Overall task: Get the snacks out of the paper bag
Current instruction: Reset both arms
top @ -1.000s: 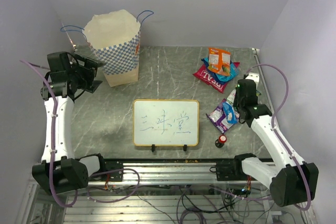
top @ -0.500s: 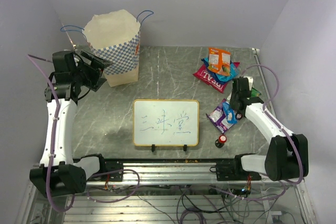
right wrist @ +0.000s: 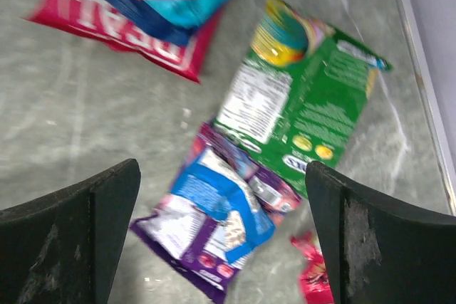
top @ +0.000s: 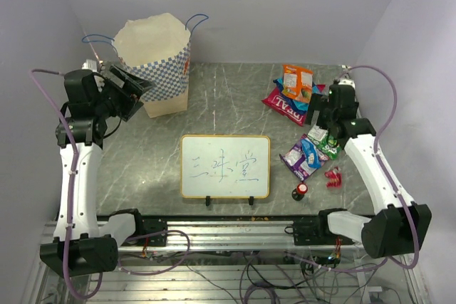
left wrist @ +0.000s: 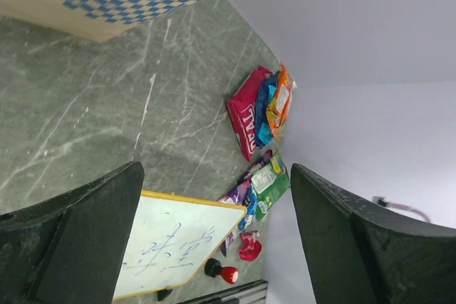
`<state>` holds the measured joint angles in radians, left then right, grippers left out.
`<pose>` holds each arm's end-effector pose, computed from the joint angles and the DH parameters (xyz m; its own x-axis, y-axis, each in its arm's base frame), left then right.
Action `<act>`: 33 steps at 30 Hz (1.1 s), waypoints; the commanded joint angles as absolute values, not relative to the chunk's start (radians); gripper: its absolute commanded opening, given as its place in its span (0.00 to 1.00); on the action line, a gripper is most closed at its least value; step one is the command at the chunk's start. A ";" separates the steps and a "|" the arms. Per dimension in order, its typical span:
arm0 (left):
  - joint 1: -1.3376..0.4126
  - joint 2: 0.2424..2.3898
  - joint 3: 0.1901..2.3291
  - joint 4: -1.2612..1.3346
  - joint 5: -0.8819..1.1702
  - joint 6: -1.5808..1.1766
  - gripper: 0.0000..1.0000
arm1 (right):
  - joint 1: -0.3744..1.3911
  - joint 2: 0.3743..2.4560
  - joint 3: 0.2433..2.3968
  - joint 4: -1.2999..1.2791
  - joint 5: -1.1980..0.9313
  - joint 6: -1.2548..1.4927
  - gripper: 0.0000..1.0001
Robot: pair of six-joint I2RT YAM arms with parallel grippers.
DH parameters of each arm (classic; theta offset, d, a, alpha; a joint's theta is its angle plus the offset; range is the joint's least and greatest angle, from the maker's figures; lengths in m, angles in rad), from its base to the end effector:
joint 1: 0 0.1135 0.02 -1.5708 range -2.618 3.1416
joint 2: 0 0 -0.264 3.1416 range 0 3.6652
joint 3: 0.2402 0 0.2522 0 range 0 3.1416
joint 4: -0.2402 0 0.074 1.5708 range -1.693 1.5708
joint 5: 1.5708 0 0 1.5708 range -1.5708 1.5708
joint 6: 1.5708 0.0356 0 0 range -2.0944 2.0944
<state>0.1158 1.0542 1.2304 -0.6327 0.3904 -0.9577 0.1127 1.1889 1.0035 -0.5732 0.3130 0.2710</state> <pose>0.2163 0.0115 0.3979 -0.4421 -0.8128 -0.3793 -0.2243 0.5096 -0.8306 0.2514 0.0174 0.2981 -0.6278 0.1853 -0.7560 0.2939 0.9558 -0.0098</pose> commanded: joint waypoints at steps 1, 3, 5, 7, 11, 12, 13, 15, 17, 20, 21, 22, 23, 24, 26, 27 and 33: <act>0.108 1.074 1.314 -0.509 0.501 -0.834 0.94 | 0.139 1.151 1.110 -0.578 0.137 0.288 1.00; 0.108 1.101 1.369 -0.493 0.545 -0.779 0.94 | 0.141 1.168 1.164 -0.587 0.029 0.353 1.00; 0.100 1.130 1.440 -0.502 0.569 -0.698 0.94 | 0.142 1.208 1.242 -0.613 -0.118 0.375 1.00; 0.072 1.150 1.511 -0.508 0.577 -0.626 0.94 | 0.147 1.255 1.310 -0.649 -0.256 0.385 1.00; 0.011 1.178 1.608 -0.510 0.596 -0.542 0.94 | 0.161 1.287 1.377 -0.684 -0.326 0.408 1.00; -0.002 1.186 1.626 -0.509 0.605 -0.523 0.94 | 0.163 1.282 1.392 -0.692 -0.325 0.400 1.00; -0.029 1.192 1.645 -0.512 0.609 -0.503 0.94 | 0.164 1.276 1.412 -0.710 -0.313 0.389 1.00; -0.078 1.206 1.688 -0.529 0.605 -0.457 0.94 | 0.164 1.258 1.457 -0.739 -0.295 0.355 1.00; -0.122 1.219 1.755 -0.565 0.583 -0.404 0.94 | 0.163 1.229 1.503 -0.762 -0.274 0.321 1.00; -0.163 1.218 1.842 -0.624 0.540 -0.345 0.94 | 0.164 1.181 1.596 -0.815 -0.224 0.298 1.00; -0.167 1.211 1.863 -0.644 0.519 -0.336 0.94 | 0.163 1.166 1.632 -0.833 -0.208 0.294 1.00; -0.167 1.203 1.879 -0.660 0.501 -0.337 0.94 | 0.163 1.150 1.683 -0.852 -0.200 0.291 1.00; -0.167 1.196 1.899 -0.680 0.486 -0.341 0.94 | 0.163 1.135 1.721 -0.871 -0.192 0.289 1.00; -0.167 1.190 1.923 -0.701 0.474 -0.347 0.94 | 0.163 1.122 1.762 -0.893 -0.180 0.290 1.00; -0.167 1.175 1.971 -0.743 0.444 -0.359 0.94 | 0.164 1.098 1.835 -0.933 -0.141 0.302 1.00; -0.167 1.163 1.992 -0.765 0.419 -0.365 0.94 | 0.164 1.085 1.864 -0.950 -0.118 0.314 1.00; -0.167 1.071 2.025 -0.817 0.258 -0.345 0.94 | 0.163 1.001 1.958 -0.977 -0.038 0.344 1.00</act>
<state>-0.1589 1.1297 1.9987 -0.7612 0.3935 -0.3710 0.1612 1.0229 1.9190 -0.9051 -0.1196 0.3202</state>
